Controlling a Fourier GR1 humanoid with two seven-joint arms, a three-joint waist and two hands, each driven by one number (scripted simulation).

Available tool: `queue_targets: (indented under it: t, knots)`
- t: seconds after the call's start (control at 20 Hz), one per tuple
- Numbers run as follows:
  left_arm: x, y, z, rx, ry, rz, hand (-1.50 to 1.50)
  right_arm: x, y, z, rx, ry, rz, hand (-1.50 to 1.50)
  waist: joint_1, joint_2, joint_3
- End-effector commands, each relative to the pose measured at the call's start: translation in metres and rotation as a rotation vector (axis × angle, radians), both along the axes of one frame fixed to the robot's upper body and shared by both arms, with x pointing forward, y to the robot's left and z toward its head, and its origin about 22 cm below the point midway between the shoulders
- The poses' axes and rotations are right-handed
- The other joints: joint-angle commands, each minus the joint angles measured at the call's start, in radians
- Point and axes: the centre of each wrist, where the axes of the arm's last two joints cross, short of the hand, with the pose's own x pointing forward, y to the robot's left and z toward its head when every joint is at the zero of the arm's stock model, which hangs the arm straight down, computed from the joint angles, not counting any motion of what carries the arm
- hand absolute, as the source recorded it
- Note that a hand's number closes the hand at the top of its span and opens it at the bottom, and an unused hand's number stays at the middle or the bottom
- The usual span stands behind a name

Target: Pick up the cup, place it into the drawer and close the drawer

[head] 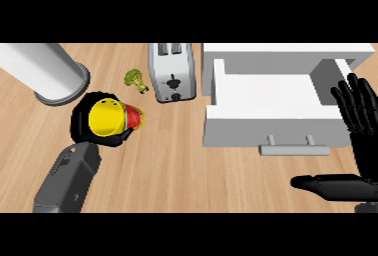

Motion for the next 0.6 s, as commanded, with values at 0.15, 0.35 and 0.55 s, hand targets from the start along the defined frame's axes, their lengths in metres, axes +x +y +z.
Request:
queue_targets:
  t: [0.15, 0.35, 0.55]
  knots:
    - [0.029, -0.06, 0.069, 0.074, -0.121, -0.085, 1.5, -0.005, -0.008, -0.01, 0.008, 0.004, -0.014, -1.5, 0.003, -0.002, 0.001]
    - [0.044, -0.092, 0.123, 0.093, -0.133, -0.122, 1.5, -0.006, -0.014, -0.007, 0.006, 0.013, -0.003, -1.5, -0.001, -0.001, 0.0]
    - [0.051, -0.122, 0.171, 0.139, -0.131, -0.144, 1.5, -0.008, -0.013, 0.013, -0.006, -0.01, -0.008, -1.5, -0.008, 0.0, 0.0]
